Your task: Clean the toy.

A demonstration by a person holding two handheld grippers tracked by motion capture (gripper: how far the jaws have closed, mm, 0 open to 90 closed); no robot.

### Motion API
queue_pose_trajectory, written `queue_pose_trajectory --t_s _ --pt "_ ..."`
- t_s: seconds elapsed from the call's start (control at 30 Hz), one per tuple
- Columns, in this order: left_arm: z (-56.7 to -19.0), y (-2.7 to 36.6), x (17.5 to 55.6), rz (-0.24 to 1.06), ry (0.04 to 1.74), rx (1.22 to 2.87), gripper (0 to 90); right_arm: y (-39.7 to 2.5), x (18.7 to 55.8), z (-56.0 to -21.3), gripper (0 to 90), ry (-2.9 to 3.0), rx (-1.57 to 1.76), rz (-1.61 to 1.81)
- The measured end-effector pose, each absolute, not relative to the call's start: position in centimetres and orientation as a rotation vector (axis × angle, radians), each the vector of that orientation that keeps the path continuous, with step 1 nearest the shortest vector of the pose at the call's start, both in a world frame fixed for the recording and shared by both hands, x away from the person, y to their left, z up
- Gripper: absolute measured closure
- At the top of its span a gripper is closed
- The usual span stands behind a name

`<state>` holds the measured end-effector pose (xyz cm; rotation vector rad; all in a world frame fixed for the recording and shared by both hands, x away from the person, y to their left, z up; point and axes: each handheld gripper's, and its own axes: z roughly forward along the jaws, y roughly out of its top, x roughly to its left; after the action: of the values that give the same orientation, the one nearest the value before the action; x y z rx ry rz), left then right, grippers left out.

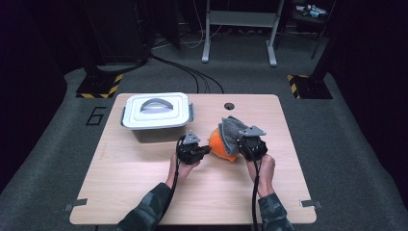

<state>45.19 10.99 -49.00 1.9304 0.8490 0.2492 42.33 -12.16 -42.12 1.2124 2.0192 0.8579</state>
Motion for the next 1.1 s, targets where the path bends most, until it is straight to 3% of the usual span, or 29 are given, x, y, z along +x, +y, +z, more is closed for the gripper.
queue_pose_trajectory --t_s 0.17,0.4,1.0,1.1 --pt "-48.9 10.5 44.8 0.268 0.814 1.95 85.7 -10.2 41.1 -41.4 75.5 2.064 1.145 0.889" --pt "-49.1 10.5 44.6 0.272 0.832 1.95 86.7 -7.4 41.2 -43.5 75.7 2.117 1.103 0.781" --pt "-49.4 10.6 44.4 0.257 0.819 1.951 86.8 -13.3 41.2 -46.1 75.6 2.036 1.291 0.737" --pt "-49.3 10.5 44.3 0.261 0.818 1.956 86.7 -13.2 40.4 -45.3 75.6 2.019 1.283 0.784"
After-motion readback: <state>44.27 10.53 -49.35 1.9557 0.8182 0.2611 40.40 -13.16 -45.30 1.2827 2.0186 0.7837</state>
